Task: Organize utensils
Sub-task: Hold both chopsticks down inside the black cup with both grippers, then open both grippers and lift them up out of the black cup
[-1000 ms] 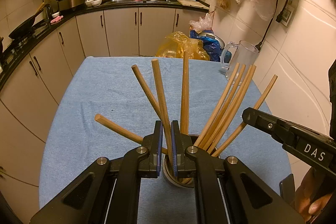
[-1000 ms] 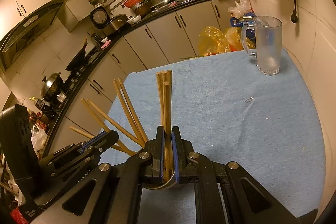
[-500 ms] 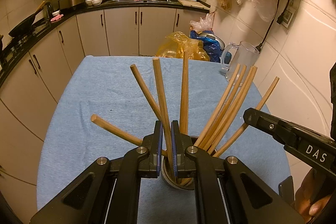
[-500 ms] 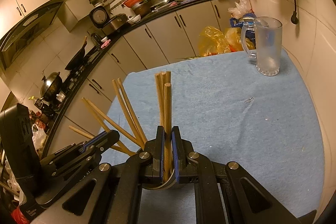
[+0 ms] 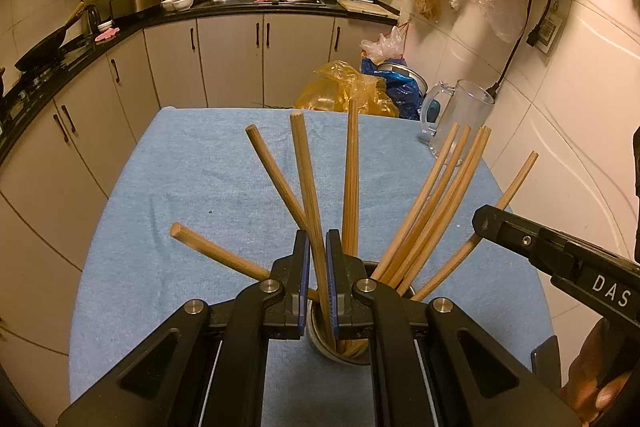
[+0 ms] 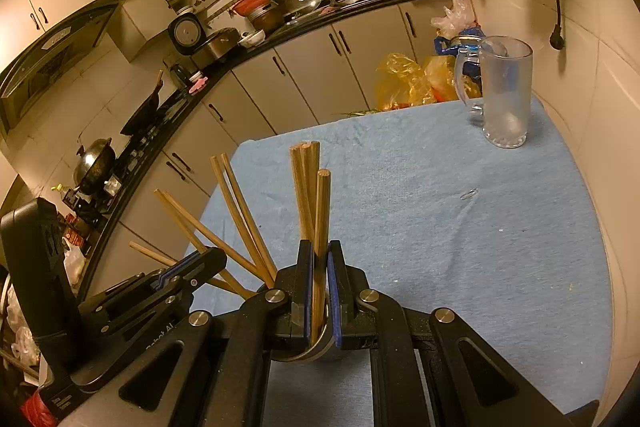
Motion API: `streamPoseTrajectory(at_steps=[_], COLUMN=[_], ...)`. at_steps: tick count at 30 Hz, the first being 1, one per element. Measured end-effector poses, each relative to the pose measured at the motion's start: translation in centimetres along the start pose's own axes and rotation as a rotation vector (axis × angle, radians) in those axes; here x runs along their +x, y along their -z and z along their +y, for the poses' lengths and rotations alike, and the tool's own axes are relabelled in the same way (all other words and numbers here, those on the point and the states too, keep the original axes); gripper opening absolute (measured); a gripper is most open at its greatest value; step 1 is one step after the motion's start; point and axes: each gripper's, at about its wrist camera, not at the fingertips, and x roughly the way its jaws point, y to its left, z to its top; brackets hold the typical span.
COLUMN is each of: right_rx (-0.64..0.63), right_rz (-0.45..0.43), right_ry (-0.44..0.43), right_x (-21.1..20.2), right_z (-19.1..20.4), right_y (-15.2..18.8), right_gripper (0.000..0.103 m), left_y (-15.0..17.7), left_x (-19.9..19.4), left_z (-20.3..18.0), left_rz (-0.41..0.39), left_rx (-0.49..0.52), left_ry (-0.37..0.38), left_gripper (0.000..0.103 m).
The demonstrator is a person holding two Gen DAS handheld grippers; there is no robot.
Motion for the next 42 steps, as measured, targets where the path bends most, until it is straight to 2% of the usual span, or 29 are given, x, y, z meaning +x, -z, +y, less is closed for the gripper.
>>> streamPoseTrajectory(at_steps=[18, 20, 26, 28, 32, 34, 37, 40, 41, 42], right_rx=[0.002, 0.002, 0.003, 0.008, 0.016, 0.019, 0.033, 0.027, 0.025, 0.023], right_rz=[0.0, -0.004, -0.016, -0.021, -0.04, -0.049, -0.067, -0.088, -0.093, -0.101], right_ry=[0.004, 0.008, 0.021, 0.026, 0.042, 0.051, 0.068, 0.099, 0.109, 0.121], right_x=[0.0, -0.1, -0.4, -0.7, -1.7, -2.1, -3.0, -4.0, -4.3, -4.9], right_z=[0.0, 0.0, 0.0, -0.1, -0.2, -0.2, -0.3, 0.0, 0.1, 0.3], right_y=[0.0, -0.1, -0.6, -0.7, -0.6, -0.6, -0.4, -0.2, -0.1, 0.1], right_gripper=[0.009, 0.014, 0.018, 0.019, 0.029, 0.031, 0.041, 0.045, 0.048, 0.05], left_y=[-0.9, -1.1, -1.4, -1.4, -1.5, -1.6, -1.7, -1.8, -1.8, -1.8], left_x=[0.5, 0.4, 0.3, 0.2, -0.4, -0.9, -2.1, -3.5, -4.1, -4.6], left_z=[-0.4, -0.3, -0.2, -0.2, -0.2, -0.3, -0.2, -0.1, -0.1, 0.0], left_rz=[0.001, -0.003, -0.015, -0.019, -0.039, -0.053, -0.088, -0.117, -0.129, -0.14], left_rx=[0.013, 0.014, 0.007, 0.004, 0.003, 0.009, 0.003, -0.004, -0.006, -0.008], left_ry=[0.011, 0.012, 0.011, 0.011, 0.002, -0.003, -0.01, -0.009, -0.018, -0.021], left_gripper=[0.008, 0.009, 0.017, 0.023, 0.029, 0.037, 0.04, 0.045, 0.049, 0.056])
